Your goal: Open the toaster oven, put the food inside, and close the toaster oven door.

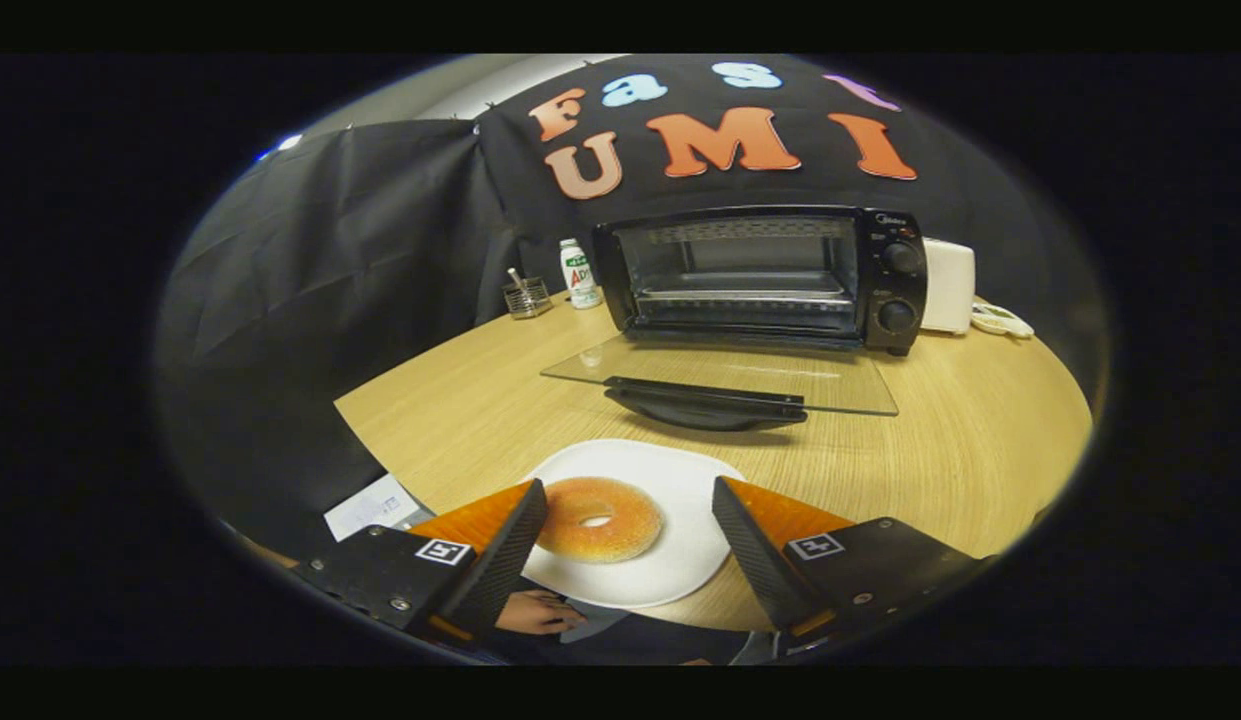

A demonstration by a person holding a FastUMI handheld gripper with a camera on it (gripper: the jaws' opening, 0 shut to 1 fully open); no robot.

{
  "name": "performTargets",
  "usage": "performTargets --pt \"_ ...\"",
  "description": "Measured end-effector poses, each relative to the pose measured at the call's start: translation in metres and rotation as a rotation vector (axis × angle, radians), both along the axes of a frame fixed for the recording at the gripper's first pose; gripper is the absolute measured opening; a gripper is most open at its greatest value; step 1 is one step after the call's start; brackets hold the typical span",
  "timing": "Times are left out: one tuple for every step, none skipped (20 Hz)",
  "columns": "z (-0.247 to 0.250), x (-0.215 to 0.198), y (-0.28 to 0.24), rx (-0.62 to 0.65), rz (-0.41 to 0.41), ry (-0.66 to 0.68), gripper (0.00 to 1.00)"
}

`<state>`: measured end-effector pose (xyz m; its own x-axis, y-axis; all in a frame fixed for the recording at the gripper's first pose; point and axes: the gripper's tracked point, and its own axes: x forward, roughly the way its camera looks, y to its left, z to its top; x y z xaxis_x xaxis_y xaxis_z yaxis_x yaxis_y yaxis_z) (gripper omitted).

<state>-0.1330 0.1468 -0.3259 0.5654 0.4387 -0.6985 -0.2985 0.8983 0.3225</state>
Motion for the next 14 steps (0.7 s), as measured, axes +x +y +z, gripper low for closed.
performTargets --pt "0.001 0.000 0.001 0.002 0.003 -0.003 0.99" --pt "0.001 0.000 0.004 0.004 0.007 -0.003 0.99" --pt "0.001 -0.001 0.005 0.000 0.018 0.001 0.99" --pt "0.002 -0.002 0.005 -0.005 0.024 -0.004 0.99" --pt "0.004 -0.003 0.007 -0.014 0.034 -0.009 0.98" --pt "0.005 -0.003 0.009 -0.018 0.046 -0.012 0.98" --pt "0.005 -0.007 0.012 -0.018 0.062 -0.013 0.96" --pt "0.005 -0.010 0.016 -0.010 0.075 -0.008 0.95" --pt "0.004 -0.013 0.020 -0.001 0.089 -0.004 0.93" --pt "0.004 -0.015 0.023 0.006 0.102 0.003 0.91" --pt "0.003 -0.018 0.027 0.014 0.115 0.009 0.88" --pt "0.004 -0.019 0.031 0.026 0.120 0.016 0.83" --pt "0.005 -0.021 0.033 0.038 0.123 0.023 0.78" --pt "0.006 -0.021 0.035 0.051 0.120 0.028 0.70"
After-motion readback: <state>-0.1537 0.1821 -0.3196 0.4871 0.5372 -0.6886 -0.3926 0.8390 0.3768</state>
